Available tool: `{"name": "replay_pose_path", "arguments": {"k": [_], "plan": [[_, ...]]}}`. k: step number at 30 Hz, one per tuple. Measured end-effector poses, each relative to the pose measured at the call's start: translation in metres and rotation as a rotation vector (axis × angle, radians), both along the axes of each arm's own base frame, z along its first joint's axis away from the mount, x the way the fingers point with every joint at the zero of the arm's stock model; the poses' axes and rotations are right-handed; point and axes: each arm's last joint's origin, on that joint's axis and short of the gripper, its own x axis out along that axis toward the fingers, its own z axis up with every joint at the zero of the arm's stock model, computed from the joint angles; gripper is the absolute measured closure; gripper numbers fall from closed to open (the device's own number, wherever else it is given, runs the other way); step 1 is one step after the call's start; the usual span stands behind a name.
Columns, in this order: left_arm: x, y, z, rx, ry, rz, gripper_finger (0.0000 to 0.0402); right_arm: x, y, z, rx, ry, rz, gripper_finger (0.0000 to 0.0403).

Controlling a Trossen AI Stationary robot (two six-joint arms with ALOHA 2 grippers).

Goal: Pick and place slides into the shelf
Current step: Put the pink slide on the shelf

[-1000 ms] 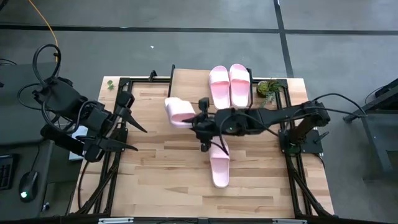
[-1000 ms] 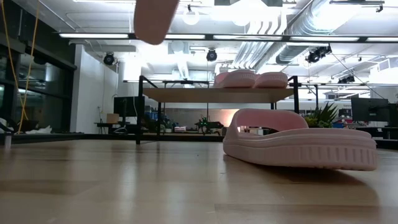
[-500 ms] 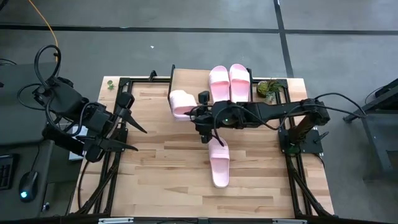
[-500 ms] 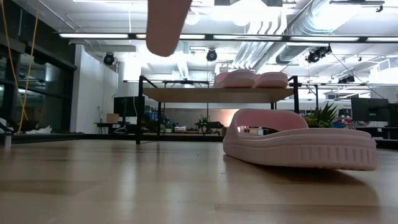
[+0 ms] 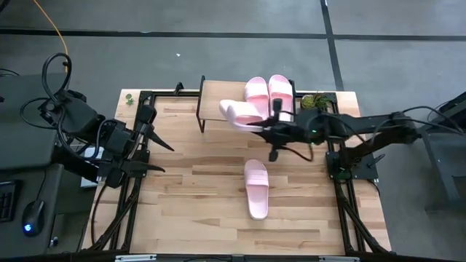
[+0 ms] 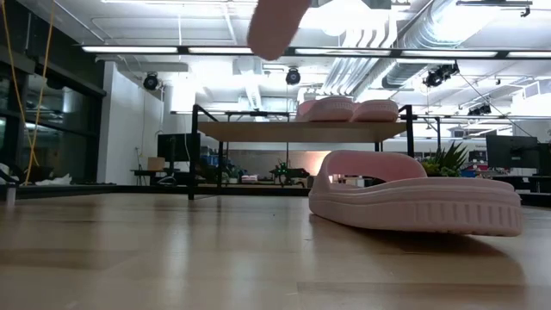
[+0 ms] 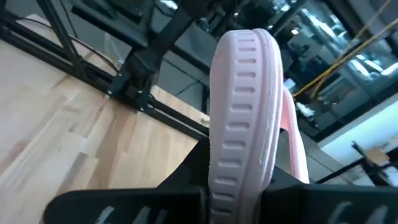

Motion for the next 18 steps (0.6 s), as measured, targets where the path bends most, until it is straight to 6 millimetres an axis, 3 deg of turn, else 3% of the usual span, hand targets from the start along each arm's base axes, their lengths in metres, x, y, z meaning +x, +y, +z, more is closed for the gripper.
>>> {"name": "replay_pose_path", "arguments": {"k": [7, 13, 18], "plan": [[0.001, 0.0, 0.003, -0.013, -0.025, 0.0, 0.0188, -0.022, 0.0, -0.042, -0.176, -0.132, -0.029, 0.0387], [0.001, 0.0, 0.002, -0.013, -0.023, 0.0, 0.0188, -0.017, -0.005, -0.076, -0.274, -0.118, -0.085, 0.0387], [0.001, 0.0, 0.002, -0.011, -0.019, 0.0, 0.0188, -0.012, -0.012, -0.086, -0.287, -0.09, -0.137, 0.0387]]}}
